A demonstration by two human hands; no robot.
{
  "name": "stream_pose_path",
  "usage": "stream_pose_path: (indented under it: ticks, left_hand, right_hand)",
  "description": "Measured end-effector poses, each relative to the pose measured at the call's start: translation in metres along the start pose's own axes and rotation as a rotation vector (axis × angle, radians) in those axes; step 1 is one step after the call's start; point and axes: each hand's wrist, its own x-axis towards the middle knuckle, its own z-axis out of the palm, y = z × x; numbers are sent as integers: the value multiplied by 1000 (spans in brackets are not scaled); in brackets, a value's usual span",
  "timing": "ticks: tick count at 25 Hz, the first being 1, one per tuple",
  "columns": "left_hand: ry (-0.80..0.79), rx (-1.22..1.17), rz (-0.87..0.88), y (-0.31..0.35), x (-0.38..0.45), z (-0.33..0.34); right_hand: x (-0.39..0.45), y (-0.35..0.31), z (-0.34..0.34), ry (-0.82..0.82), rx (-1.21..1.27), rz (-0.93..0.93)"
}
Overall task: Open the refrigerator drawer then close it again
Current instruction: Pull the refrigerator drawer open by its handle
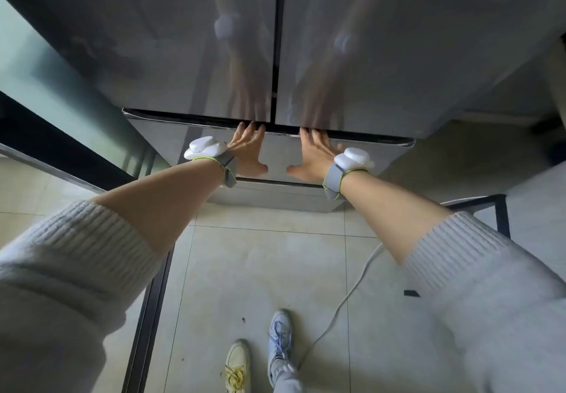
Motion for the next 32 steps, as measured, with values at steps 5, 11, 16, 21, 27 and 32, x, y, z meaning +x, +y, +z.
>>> stream_pose_path:
  ticks: [5,11,16,21,27,32]
  left_hand:
    - [33,28,-13,0,3,3]
    - [40,78,-9,0,6,0]
    - [23,106,-4,0,6,-3]
    - [-4,164,25,4,-7,-3]
    - [-91,204,33,4,-48,15]
    - [-166,224,40,4,-83,31]
  right_hand:
    - [-2,2,4,34,-4,1]
    - [-1,2,7,58,-10,2]
    - [-1,2,5,53,-16,-3]
    - [-13,2,13,8,11,-1]
    - [-54,-2,24,-26,9,-21]
    - [-93,-7,38,-41,2,-30]
